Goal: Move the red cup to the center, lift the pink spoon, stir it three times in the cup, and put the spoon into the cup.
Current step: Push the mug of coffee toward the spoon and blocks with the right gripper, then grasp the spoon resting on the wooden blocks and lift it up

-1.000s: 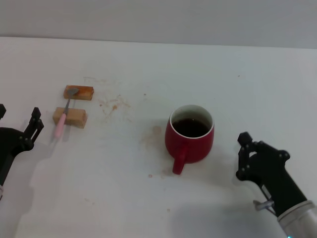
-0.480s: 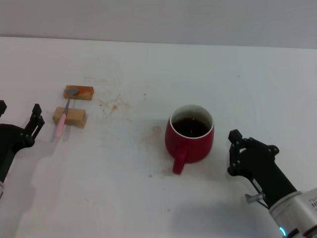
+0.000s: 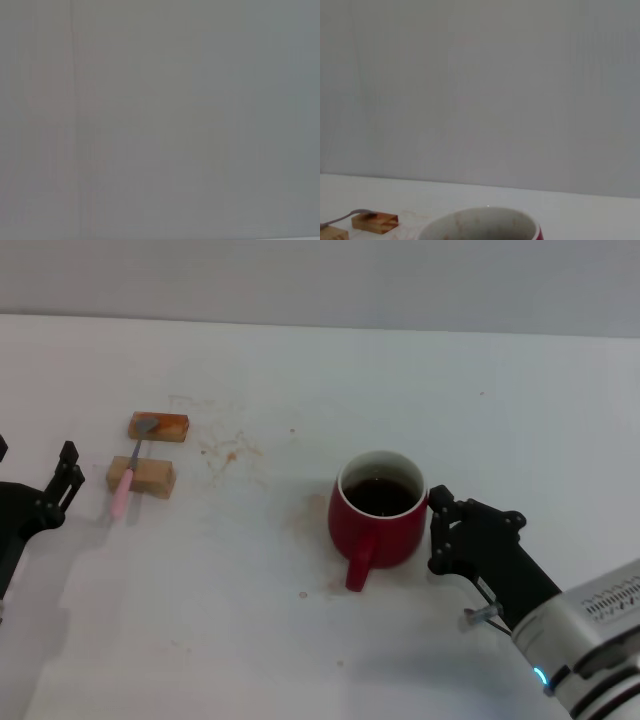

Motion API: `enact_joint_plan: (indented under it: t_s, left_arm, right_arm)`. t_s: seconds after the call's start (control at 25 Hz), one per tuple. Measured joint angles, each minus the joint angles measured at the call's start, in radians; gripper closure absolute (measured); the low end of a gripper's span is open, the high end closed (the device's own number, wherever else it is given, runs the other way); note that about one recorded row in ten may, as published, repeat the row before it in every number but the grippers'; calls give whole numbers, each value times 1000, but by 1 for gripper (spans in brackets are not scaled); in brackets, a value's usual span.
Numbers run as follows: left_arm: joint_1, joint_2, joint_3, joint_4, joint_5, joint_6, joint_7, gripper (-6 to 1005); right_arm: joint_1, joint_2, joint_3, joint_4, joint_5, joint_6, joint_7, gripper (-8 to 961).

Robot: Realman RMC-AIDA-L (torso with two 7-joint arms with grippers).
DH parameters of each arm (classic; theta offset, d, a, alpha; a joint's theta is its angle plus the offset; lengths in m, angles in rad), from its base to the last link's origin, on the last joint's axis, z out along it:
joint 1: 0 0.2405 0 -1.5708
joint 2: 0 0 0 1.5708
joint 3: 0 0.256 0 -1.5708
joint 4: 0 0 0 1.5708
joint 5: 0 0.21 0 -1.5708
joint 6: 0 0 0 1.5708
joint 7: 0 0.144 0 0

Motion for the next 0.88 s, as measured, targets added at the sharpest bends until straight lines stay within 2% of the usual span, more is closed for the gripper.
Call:
enact_joint_plan:
  t_s: [0.52, 0.68, 0.88]
  left_arm:
    - [-19, 0, -18, 12, -2, -3, 1, 184]
    - [-19, -1, -16, 12, -2, -3, 1, 184]
    - [-6, -5, 7, 1, 7, -6, -2, 184]
  right_arm:
    - [77, 0, 49, 4, -1, 101, 2, 953]
    - [51, 0, 71, -5, -1, 66, -2, 953]
    - [-22, -4, 96, -36, 6, -27, -5, 952]
